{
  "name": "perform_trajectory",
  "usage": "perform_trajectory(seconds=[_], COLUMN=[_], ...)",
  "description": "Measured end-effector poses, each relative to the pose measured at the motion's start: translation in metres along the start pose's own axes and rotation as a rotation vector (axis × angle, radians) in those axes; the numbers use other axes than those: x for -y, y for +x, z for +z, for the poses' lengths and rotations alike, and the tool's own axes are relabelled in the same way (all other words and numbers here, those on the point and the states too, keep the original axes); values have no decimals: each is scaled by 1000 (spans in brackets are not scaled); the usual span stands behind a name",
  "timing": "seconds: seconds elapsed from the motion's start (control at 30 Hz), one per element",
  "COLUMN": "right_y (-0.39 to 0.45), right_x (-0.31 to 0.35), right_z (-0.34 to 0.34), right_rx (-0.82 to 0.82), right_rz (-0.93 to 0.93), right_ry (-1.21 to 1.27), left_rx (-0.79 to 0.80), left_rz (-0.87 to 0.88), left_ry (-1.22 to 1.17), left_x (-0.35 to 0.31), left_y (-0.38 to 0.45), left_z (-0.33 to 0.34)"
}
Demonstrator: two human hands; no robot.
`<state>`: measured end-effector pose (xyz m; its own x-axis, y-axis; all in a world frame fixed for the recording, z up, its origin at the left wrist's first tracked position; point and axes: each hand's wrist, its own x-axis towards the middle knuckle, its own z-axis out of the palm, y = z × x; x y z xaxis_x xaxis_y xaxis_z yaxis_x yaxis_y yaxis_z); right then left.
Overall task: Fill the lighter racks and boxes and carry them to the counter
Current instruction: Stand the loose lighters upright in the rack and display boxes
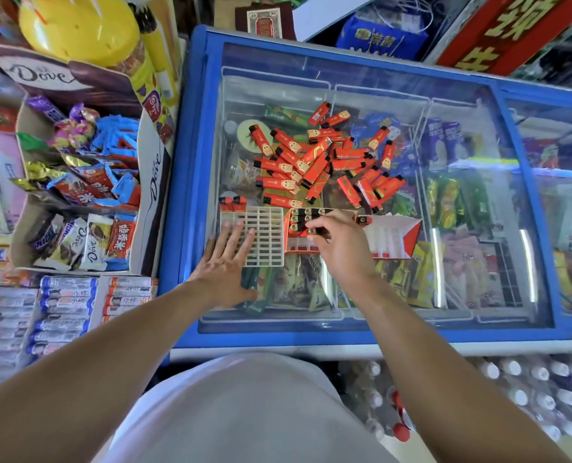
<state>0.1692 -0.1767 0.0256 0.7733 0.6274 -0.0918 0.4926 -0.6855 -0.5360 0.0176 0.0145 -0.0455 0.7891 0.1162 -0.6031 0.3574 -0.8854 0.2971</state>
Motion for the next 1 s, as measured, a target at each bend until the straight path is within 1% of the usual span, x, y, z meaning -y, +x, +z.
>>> perform_trajectory(seconds=[0.17, 0.27, 0.37, 0.43, 0.47, 0.5, 0.53, 0.57, 0.63, 0.7, 0.77, 0.93, 1.0], right_y=[-3, -2, -5, 0, 6, 16, 29, 45, 78, 104, 121, 137, 137], right_x=[-4, -2, 4, 12, 17, 23, 27, 29, 36, 46, 60, 76, 77], right_z=[12, 12, 3, -9, -15, -20, -24, -25, -21, -7, 8, 26, 24], right_rx=[-64, -90, -197, -275, -289, -272, -217, -131, 94, 242, 298, 436, 459], right_rz=[12, 38, -14, -68, -98, -111, -103, -79, -42, -55, -69, -124, -175], right_ry=[-27, -9, -86, -79, -57, -47, -53, -77, -169, -318, -504, -660, -716], left_rx=[33, 27, 24, 24, 24, 27, 27, 26, 17, 9, -7, -9, -16], left_rz=[-4, -1, 4, 7, 8, 8, 7, 6, 4, 1, 2, 3, 8], left_ry=[8, 11, 8, 7, 11, 15, 16, 16, 20, 34, 36, 16, 13], left_x=[-1, 0, 0, 0, 0, -1, -1, -2, -2, -2, -2, -2, -2], left_y=[0, 0, 1, 1, 1, 1, 1, 1, 1, 0, 0, -1, 1], left_z=[-4, -3, -3, -3, -3, -2, -2, -2, -1, -1, -1, 2, 5])
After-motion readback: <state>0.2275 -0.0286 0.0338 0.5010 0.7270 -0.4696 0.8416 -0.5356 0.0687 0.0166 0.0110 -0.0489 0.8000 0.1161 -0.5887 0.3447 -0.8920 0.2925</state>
